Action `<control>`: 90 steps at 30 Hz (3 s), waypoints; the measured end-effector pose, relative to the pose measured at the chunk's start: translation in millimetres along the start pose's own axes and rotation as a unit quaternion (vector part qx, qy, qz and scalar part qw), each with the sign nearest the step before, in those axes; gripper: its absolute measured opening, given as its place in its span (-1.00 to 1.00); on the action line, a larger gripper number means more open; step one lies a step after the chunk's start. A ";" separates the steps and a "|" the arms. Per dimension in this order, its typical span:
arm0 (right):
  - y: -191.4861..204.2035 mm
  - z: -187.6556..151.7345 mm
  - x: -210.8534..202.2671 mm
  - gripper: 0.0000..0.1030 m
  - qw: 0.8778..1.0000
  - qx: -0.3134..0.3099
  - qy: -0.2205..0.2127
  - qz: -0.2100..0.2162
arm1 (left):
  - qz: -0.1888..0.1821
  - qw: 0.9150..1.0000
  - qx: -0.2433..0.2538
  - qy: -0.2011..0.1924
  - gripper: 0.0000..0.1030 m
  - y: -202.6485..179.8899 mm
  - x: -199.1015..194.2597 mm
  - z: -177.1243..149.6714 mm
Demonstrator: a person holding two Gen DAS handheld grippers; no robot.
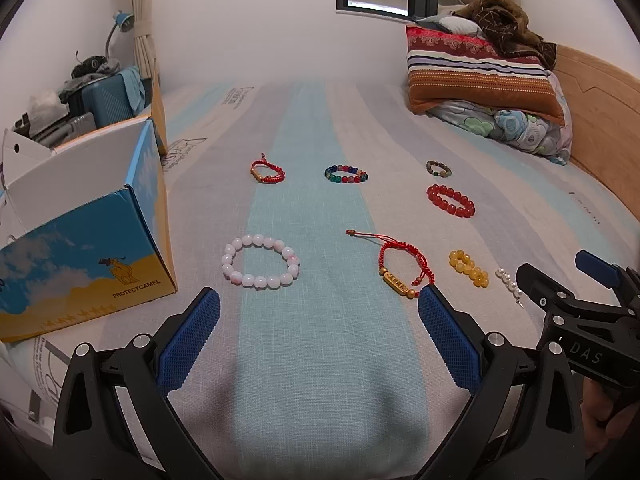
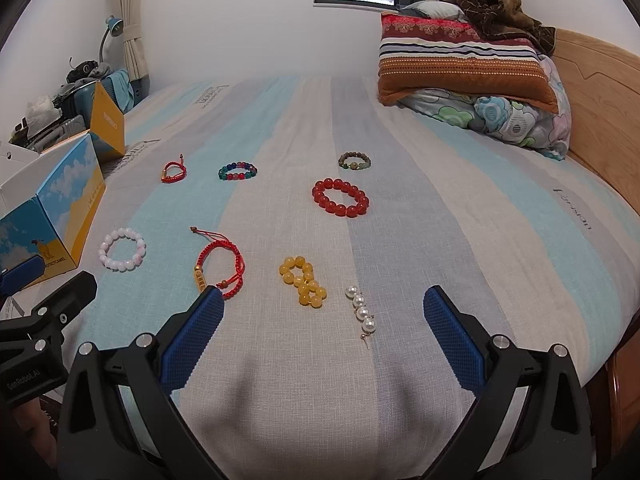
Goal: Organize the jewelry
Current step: 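Grasp the pearl string with the right tool while the left tool grasps the white bead bracelet, then carry the pearl string and white bead bracelet with both tools into the white box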
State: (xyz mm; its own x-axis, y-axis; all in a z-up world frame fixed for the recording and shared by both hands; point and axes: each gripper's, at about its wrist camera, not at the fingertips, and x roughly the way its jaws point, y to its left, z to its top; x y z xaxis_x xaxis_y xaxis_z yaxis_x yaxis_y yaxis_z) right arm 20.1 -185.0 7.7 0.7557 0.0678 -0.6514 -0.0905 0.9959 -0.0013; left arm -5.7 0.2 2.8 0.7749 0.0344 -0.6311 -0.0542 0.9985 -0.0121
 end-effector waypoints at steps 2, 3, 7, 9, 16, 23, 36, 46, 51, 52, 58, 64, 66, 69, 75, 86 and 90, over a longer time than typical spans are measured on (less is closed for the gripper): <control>-0.1 0.1 0.0 0.86 1.000 0.000 0.000 0.000 | 0.000 1.000 0.000 0.000 0.90 0.0 0.2 0.4; -0.3 0.1 0.2 0.86 1.000 0.000 0.000 0.000 | 0.000 1.000 0.000 0.000 0.90 0.0 0.1 0.3; 0.0 0.1 0.0 0.86 1.000 0.000 0.000 0.000 | 0.000 1.000 0.001 0.000 0.90 -1.2 -0.1 0.2; 0.1 0.1 0.0 0.86 1.000 0.000 0.000 0.000 | 0.001 1.000 0.001 0.000 0.90 -1.4 -0.1 0.1; -1.0 2.1 1.1 0.86 1.000 0.001 -0.001 -0.003 | 0.005 1.000 0.003 0.003 0.90 -0.9 2.7 3.8; -11.6 29.1 26.3 0.86 0.999 0.003 0.049 0.006 | 0.006 0.999 -0.021 0.040 0.89 12.6 35.1 31.8; -23.6 38.3 98.3 0.77 0.987 0.005 0.163 0.019 | 0.010 0.989 -0.012 0.148 0.89 19.4 112.0 50.0; -41.7 20.4 94.3 0.56 0.982 0.018 0.181 0.045 | -0.004 0.986 -0.020 0.164 0.89 30.8 122.6 42.2; -51.1 11.7 98.8 0.35 0.978 0.025 0.201 0.049 | 0.000 0.985 -0.022 0.170 0.88 36.5 127.4 37.7; -52.0 10.3 99.6 0.30 0.978 0.026 0.203 0.048 | 0.001 0.985 -0.021 0.169 0.88 37.0 127.9 36.9; -53.2 5.0 106.0 -0.04 0.976 0.017 0.212 0.037 | -0.011 0.983 -0.019 0.181 0.79 36.5 135.0 33.8; -53.8 4.5 107.1 -0.41 0.978 0.011 0.206 0.028 | 0.003 0.983 -0.019 0.185 0.53 41.0 140.2 31.9; -53.0 4.0 107.5 -0.48 0.978 0.007 0.205 0.024 | 0.006 0.982 -0.024 0.186 0.38 44.9 140.2 32.2; -51.9 3.5 107.3 -0.61 0.979 0.003 0.203 0.021 | 0.013 0.982 -0.030 0.185 0.11 50.0 138.3 31.7; -51.9 3.7 106.7 -0.76 0.980 0.003 0.199 0.017 | 0.017 0.982 -0.049 0.184 -0.77 65.7 133.8 32.8; -56.4 8.1 100.9 -0.79 0.983 0.019 0.183 0.023 | -0.009 0.984 -0.046 0.173 -0.77 62.7 122.4 35.8; -57.1 10.6 97.1 -0.79 0.984 0.022 0.175 0.025 | -0.012 0.985 -0.042 0.169 -0.77 59.5 118.8 37.1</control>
State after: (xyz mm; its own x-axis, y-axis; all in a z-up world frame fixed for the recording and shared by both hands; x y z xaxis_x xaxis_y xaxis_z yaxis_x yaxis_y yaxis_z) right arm 105.5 -234.7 -47.4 0.4814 0.0996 -0.8708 -0.0872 0.9940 0.0655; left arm 106.4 65.3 -44.1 0.5240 -0.0195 -0.8515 -0.1010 0.9913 -0.0849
